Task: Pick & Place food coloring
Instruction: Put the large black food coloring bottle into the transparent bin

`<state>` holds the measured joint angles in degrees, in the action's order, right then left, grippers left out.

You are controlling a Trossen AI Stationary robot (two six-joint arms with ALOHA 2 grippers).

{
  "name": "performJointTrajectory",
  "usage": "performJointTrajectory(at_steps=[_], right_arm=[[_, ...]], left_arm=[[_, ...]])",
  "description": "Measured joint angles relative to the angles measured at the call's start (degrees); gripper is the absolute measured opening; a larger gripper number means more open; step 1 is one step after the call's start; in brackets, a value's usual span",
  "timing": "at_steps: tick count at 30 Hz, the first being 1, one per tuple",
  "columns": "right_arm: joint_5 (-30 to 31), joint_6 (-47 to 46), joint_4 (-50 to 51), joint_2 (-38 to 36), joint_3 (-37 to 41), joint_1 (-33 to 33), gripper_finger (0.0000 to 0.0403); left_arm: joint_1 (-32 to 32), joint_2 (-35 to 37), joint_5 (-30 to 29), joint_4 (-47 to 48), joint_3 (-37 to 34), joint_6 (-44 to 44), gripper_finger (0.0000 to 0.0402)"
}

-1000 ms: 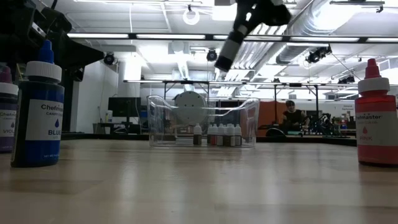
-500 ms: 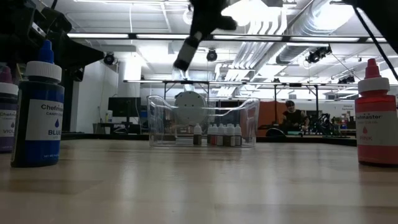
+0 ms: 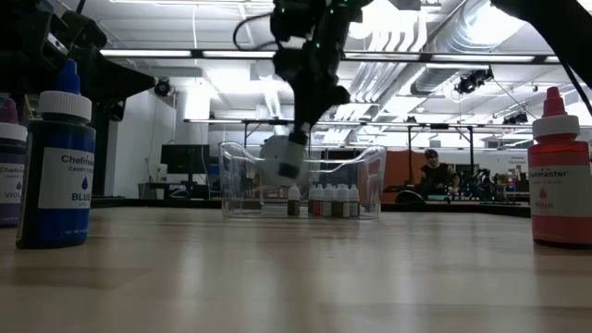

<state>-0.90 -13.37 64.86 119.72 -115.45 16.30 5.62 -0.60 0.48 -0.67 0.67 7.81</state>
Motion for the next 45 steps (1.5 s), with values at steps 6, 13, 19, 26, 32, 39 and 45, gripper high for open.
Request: performJointTrajectory(at_steps=[6,13,19,26,32,39,45], right_arm=[[0.0,-5.0,-0.4,0.0,3.2,0.9,0.0109],[-0.5,-7.5,0.5,0.0,4.0,1.2,0.0109],[-0.1,-8.9,2.6,0.0,3.9,1.3,0.0109],[1.4,-8.0,2.2,1.2,3.9,1.4,0.0109],[1.4,-3.9,1.7,2.8,3.9,1.3,0.0109],[2.2,4.5,1.6,3.4,3.9,1.0,0.0109],[2.8,8.6,1.9,3.4,3.9,0.9,0.0109]], left_arm=[[0.0,0.0,0.0,0.0,0.0,0.0,0.0001],[0.0,0.0,0.0,0.0,0.0,0.0,0.0001],[0.0,0.0,0.0,0.0,0.0,0.0,0.0001],[0.0,0.0,0.0,0.0,0.0,0.0,0.0001],[0.0,0.0,0.0,0.0,0.0,0.0,0.0001],[0.0,0.0,0.0,0.0,0.0,0.0,0.0001],[0.0,0.0,0.0,0.0,0.0,0.0,0.0001]])
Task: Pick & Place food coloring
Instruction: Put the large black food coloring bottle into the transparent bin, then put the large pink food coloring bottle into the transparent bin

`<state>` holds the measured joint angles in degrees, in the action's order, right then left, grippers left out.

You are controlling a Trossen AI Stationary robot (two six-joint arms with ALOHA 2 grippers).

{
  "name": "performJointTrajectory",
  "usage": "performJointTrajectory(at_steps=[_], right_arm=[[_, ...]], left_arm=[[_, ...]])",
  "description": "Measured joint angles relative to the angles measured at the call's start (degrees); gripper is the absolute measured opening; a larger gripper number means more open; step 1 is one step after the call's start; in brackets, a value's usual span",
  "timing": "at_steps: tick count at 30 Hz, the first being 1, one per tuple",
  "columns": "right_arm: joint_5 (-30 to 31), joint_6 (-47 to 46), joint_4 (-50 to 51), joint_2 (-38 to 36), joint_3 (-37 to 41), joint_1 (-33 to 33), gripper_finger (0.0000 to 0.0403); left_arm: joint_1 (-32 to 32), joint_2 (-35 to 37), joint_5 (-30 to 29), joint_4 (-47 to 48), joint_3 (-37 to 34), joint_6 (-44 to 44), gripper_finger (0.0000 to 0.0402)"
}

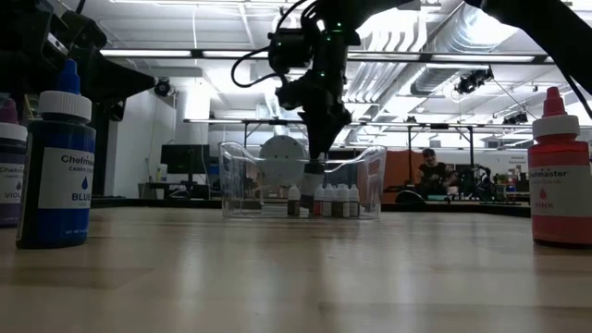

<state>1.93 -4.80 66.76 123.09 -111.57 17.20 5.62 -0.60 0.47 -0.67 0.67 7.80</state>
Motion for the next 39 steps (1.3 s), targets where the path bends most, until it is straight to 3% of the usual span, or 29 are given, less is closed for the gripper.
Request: performJointTrajectory(at_steps=[29,39], right_arm=[[-0.9,2.1,-0.6,0.0,0.0,-0.4,0.0137],[2.4,1.8,3.2,0.0,-5.3,-0.4,0.0138]], left_arm=[[0.0,0.0,0.0,0.0,0.0,0.0,0.0001],[0.0,0.0,0.0,0.0,0.0,0.0,0.0001]])
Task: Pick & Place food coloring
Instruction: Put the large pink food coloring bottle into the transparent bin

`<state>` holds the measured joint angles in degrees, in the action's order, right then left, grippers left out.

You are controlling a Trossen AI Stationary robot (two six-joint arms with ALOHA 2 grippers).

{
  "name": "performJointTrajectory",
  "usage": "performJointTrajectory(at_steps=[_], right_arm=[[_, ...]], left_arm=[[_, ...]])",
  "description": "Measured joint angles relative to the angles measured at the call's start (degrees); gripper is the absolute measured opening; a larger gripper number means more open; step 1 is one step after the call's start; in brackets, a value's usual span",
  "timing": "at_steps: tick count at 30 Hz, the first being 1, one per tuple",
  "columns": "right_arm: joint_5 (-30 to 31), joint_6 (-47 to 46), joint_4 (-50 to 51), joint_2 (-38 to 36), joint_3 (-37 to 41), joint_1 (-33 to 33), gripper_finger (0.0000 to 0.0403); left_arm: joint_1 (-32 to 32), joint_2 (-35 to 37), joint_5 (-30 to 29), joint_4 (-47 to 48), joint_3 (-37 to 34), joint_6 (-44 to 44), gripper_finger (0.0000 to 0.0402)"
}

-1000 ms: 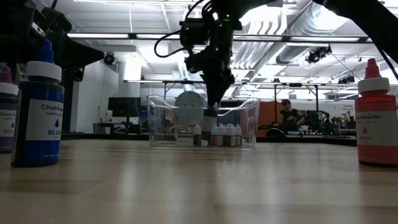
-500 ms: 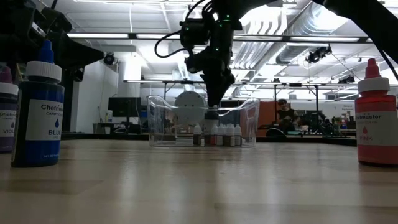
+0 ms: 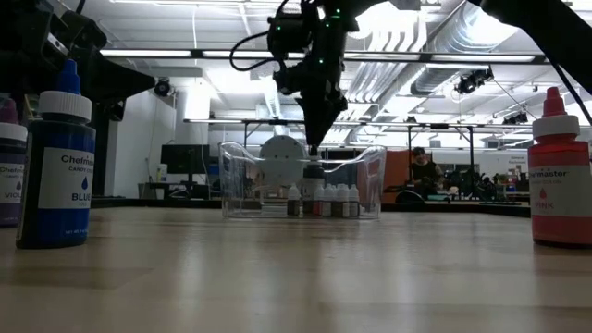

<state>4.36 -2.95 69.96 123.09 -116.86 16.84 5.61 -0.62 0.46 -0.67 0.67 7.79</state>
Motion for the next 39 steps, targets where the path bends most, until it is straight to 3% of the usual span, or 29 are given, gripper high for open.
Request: performJointTrajectory(at_steps=[10,17,21,28,34,39], right_arm=[[-0.4,-11.1,12.6,-0.5,-7.3,-2.3,0.0138],[0.2,-18.3,20.0,-5.9,-7.1,-5.4,0.0138],[1.7,-22.3,19.0,-10.2,-4.9,-7.3,0.0138],[3.7,-29.2,16.6,-21.4,12.4,-11.9,0.0138],[-1.6,-36.0,-1.1,-35.1,36.8,-17.3,0.0138],[-2.1,-38.0,-14.7,-43.0,50.8,-22.6,0.0138]], left_arm=[[0.0,0.0,0.0,0.0,0.0,0.0,0.0001],[0.0,0.0,0.0,0.0,0.0,0.0,0.0001],[0.0,0.0,0.0,0.0,0.0,0.0,0.0001],[0.0,0.0,0.0,0.0,0.0,0.0,0.0001],[0.0,0.0,0.0,0.0,0.0,0.0,0.0001],[0.0,0.0,0.0,0.0,0.0,0.0,0.0001]])
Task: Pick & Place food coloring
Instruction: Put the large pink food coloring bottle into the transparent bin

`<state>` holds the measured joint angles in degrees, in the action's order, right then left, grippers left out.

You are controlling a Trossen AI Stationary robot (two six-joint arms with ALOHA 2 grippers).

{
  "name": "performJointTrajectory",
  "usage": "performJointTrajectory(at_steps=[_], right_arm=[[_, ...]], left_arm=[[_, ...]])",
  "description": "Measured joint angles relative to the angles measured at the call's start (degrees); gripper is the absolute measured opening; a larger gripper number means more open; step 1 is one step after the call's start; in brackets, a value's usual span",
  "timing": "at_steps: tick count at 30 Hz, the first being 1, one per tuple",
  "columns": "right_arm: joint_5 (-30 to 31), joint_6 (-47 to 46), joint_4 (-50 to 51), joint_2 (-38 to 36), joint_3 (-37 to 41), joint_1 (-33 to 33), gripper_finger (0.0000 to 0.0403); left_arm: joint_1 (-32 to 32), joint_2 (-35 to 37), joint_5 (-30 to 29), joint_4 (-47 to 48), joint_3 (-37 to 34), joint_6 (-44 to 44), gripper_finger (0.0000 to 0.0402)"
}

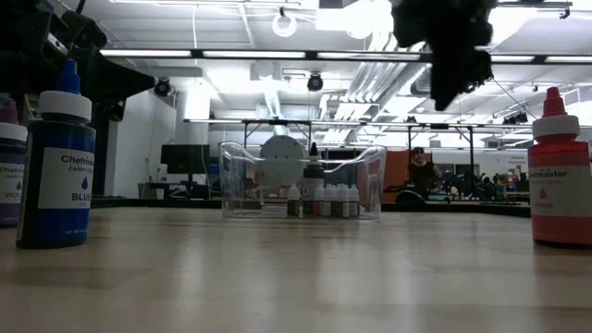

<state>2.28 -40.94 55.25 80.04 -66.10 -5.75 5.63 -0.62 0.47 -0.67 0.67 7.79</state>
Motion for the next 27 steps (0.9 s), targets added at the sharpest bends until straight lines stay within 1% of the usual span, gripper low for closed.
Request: performJointTrajectory(at_steps=[2,5,11,17,21,25,27], right_arm=[[1.3,2.0,-2.5,-2.0,3.8,-2.3,0.0138],[2.0,6.3,-3.3,-4.0,7.4,-5.7,0.0138],[4.1,8.2,-3.6,-7.6,11.3,-10.2,0.0138],[3.2,8.3,-6.0,-9.5,12.7,-14.7,0.0141],[1.8,8.9,-6.1,-10.4,12.7,-16.9,0.0168],[1.7,8.9,-8.4,-10.4,12.7,-19.5,0.0215],[3.0,9.4,-9.2,-10.4,12.7,-20.9,0.0239]], left_arm=[[0.0,0.0,0.0,0.0,0.0,0.0,0.0001],[0.0,0.0,0.0,0.0,0.0,0.0,0.0001],[0.0,0.0,0.0,0.0,0.0,0.0,0.0001],[0.0,0.0,0.0,0.0,0.0,0.0,0.0001],[0.0,0.0,0.0,0.0,0.0,0.0,0.0001],[0.0,0.0,0.0,0.0,0.0,0.0,0.0001],[0.0,0.0,0.0,0.0,0.0,0.0,0.0001]])
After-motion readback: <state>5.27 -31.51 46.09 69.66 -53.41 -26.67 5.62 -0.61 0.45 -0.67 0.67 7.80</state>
